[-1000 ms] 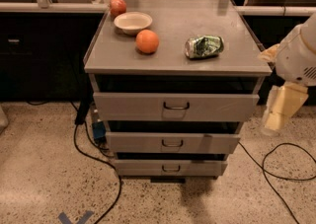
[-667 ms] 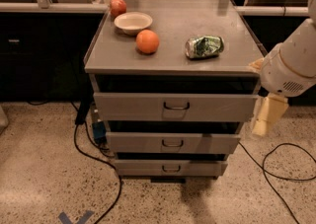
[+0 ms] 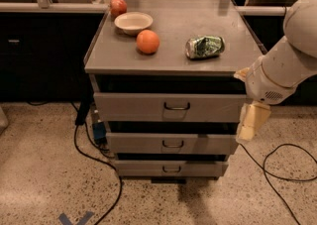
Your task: Open top drawer
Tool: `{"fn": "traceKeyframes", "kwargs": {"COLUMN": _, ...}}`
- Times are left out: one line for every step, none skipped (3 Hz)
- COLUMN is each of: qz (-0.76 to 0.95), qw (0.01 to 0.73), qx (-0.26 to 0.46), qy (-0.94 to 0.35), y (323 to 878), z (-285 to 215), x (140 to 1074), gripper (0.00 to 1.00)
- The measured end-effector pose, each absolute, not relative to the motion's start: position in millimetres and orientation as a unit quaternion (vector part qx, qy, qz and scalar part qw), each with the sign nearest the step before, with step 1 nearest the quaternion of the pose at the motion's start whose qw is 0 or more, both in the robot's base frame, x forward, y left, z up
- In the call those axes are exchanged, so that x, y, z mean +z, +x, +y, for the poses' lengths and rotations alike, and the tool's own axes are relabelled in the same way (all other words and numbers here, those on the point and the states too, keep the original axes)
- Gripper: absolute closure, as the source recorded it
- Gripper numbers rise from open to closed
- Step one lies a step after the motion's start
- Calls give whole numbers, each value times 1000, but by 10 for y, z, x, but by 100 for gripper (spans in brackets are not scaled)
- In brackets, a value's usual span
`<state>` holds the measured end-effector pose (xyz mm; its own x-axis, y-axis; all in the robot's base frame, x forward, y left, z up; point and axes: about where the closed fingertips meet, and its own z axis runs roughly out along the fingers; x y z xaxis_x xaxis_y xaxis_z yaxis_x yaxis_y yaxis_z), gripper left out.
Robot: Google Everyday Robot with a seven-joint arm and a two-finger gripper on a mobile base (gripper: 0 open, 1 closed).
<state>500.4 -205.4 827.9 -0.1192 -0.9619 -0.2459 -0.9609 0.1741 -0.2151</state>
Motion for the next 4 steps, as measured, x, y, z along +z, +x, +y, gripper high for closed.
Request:
{"fn": "traceKeyframes", "kwargs": {"qz": 732, "qw": 163, "qx": 2, "qy": -661, "y": 5118, "z": -1994, "x": 8078, "gripper": 0}}
{"fn": "traceKeyframes", "kwargs": {"qz": 722, "qw": 162, "qx": 3, "qy": -673, "y": 5227, "z": -1940, "x": 7927, "gripper": 0}}
{"fn": "traceKeyframes", "kwargs": {"qz": 715, "qw": 166, "qx": 3, "qy": -679, "y": 5324, "z": -1875, "x": 7758, "gripper": 0}}
{"fn": "traceKeyframes", "kwargs": {"qz": 717, "qw": 172, "qx": 5, "qy": -676, "y": 5414, "z": -1838, "x": 7440, "gripper": 0}}
